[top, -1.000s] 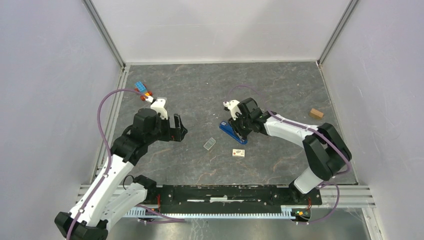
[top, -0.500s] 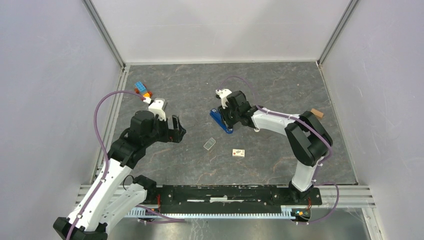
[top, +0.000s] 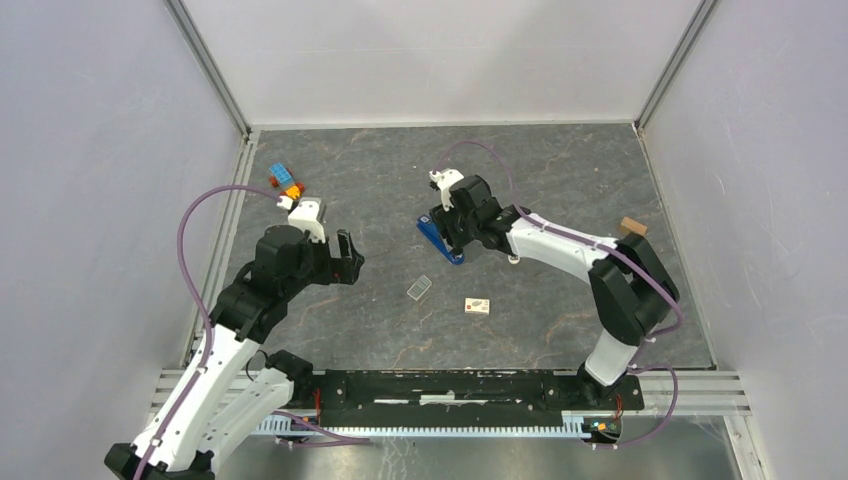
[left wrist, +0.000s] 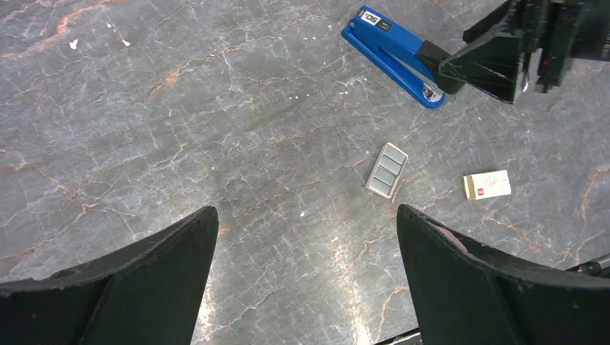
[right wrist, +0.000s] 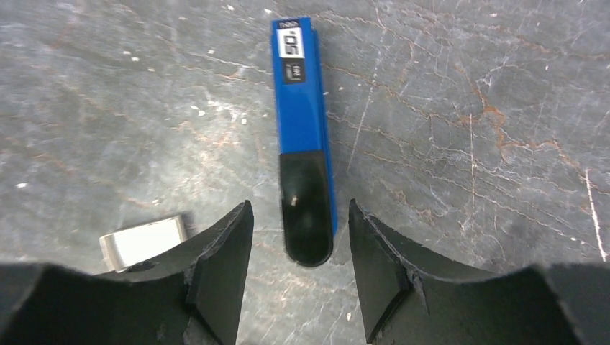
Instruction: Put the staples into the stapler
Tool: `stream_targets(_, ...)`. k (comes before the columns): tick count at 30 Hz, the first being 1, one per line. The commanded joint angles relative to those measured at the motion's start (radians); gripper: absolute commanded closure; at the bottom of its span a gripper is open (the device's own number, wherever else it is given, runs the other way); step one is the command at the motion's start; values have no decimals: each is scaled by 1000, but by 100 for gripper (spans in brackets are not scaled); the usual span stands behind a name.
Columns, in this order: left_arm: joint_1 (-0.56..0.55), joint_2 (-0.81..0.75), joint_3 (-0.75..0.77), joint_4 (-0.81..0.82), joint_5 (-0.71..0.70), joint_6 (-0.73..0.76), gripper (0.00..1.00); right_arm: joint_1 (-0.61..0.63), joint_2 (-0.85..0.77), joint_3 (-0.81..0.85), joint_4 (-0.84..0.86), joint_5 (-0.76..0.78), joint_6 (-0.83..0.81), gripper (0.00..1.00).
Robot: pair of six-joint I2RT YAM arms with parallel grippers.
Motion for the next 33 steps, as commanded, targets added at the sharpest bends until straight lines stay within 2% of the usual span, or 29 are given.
stream_targets(1, -1, -34, 1, 0, -42, 30, 0, 51, -112, 31, -42, 25, 22, 43)
stream_targets(7, -1, -104, -10, 6, -77, 17, 0, 149, -125, 25, -60, 52, 41, 46)
stream_targets(14, -1, -163, -22, 22, -110, 9, 0, 280, -80, -31, 21, 109, 83, 50)
stream_targets(21, -2, -181, -24, 21, -131, 5, 0, 327, -17, -32, 33, 130, 78, 52)
stream_targets(33, -1, -174, -25, 21, -135, 7, 0, 341, 47, -64, 76, 127, 75, 56)
